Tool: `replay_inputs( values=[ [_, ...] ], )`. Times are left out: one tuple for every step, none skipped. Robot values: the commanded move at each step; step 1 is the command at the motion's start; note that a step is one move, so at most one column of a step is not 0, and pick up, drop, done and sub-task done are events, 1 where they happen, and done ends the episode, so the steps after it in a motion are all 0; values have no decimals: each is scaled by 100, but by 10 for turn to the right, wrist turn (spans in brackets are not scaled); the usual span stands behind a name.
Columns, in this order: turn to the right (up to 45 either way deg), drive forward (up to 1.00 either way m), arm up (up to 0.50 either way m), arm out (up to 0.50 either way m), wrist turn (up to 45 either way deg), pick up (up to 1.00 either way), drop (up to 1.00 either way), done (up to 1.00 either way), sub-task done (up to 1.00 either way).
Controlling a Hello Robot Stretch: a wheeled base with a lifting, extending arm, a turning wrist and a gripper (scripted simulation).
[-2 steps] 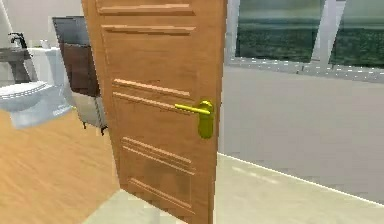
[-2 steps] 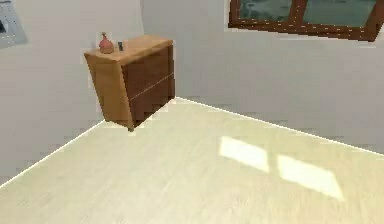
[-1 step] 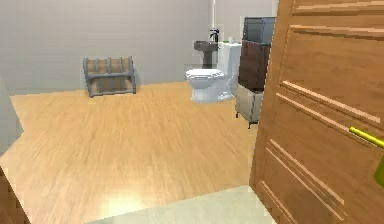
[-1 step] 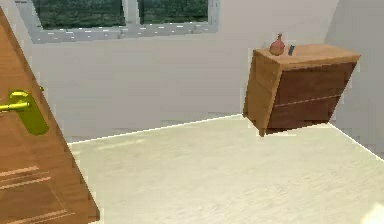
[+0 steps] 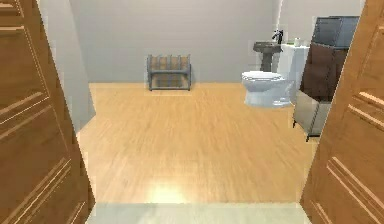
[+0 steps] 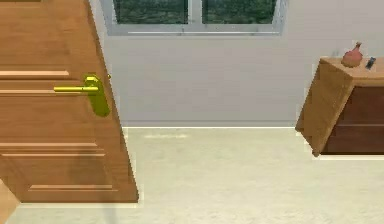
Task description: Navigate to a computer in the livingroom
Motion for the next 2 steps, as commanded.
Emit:
replay_inputs(
  values=[
    [0, 75, 0, 0, 0, 0, 0, 0, 0],
    [-150, 0, 0, 0, 0, 0, 0, 0, 0]
  ],
)
